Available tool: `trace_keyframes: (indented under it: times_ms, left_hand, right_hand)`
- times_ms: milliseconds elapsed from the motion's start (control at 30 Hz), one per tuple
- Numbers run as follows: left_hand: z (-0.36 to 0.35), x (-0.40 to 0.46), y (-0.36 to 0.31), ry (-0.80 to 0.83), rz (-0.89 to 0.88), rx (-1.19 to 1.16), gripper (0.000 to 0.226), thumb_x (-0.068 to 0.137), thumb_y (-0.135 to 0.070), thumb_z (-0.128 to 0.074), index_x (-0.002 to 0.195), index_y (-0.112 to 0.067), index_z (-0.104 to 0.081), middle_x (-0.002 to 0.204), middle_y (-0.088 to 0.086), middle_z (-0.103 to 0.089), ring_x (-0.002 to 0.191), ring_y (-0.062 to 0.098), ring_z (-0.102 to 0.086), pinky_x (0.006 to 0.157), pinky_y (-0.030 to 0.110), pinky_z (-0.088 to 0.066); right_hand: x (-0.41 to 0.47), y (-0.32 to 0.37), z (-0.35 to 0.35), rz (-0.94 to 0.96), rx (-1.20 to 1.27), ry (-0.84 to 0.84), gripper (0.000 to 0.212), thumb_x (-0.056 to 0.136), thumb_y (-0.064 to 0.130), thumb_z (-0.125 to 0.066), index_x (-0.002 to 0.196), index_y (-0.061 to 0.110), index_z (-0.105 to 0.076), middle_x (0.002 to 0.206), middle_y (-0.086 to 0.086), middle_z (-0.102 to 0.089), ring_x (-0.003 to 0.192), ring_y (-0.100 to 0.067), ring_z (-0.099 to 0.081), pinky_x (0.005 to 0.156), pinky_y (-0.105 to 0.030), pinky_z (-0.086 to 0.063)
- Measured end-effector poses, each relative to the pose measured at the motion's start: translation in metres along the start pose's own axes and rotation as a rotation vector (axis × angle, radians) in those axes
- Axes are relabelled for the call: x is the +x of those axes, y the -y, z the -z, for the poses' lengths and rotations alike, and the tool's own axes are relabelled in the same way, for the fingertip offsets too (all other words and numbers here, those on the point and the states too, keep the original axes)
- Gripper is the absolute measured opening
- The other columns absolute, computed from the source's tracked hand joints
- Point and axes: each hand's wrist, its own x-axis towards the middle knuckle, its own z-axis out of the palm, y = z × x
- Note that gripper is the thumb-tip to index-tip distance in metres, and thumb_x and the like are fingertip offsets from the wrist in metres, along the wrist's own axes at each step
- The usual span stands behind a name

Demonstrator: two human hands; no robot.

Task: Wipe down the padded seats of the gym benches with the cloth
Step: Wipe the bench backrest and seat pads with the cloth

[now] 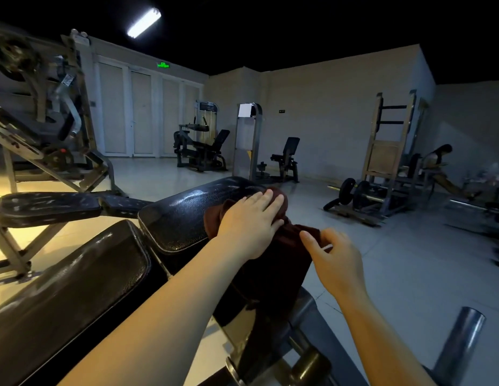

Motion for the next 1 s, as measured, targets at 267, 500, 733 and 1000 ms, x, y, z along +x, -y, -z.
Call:
trace_keyframes:
  times_ms: [267,500,733,1000]
  left_hand:
    - [-0.001,-0.005,-0.006,0.005,0.110,0.013,0.063,0.101,-0.056,-0.018,0.156,-0.026,-0.007,0.164,0.000,-0.007,0.150,0.020,-0.006,0.121,0.041,-0.008]
    - [0.000,0.052,0.000,0.108,0.078,-0.054,0.062,0.100,-0.058,-0.024,0.153,-0.028,-0.019,0.162,0.000,-0.015,0.149,0.021,-0.010,0.119,0.049,-0.008]
    - [-0.001,0.094,0.006,0.236,0.134,-0.114,0.069,0.091,-0.069,-0.036,0.146,-0.027,-0.039,0.159,0.001,-0.025,0.149,0.024,-0.007,0.118,0.054,-0.002]
    - [0.002,0.079,0.007,0.195,0.252,-0.110,0.089,0.087,-0.077,-0.033,0.150,-0.014,-0.029,0.156,0.014,-0.027,0.144,0.032,-0.023,0.117,0.049,-0.019]
  right_hand:
    - [-0.018,0.001,-0.002,-0.025,0.323,-0.120,0.024,0.090,0.020,-0.068,0.110,0.023,-0.054,0.083,0.004,-0.066,0.076,-0.005,-0.065,0.061,-0.009,-0.049]
    - [-0.005,-0.012,-0.012,0.204,0.105,-0.237,0.017,0.090,0.018,-0.067,0.107,0.023,-0.064,0.080,0.029,-0.055,0.071,0.005,-0.060,0.062,-0.013,-0.049]
    - [0.015,-0.025,-0.014,0.202,0.049,-0.262,0.014,0.091,0.013,-0.066,0.104,0.017,-0.067,0.079,0.026,-0.056,0.073,0.007,-0.058,0.062,-0.018,-0.049]
    - [0.010,-0.018,-0.008,0.165,0.045,-0.208,0.014,0.092,0.015,-0.065,0.106,0.013,-0.067,0.081,0.015,-0.061,0.075,-0.002,-0.062,0.063,-0.015,-0.048]
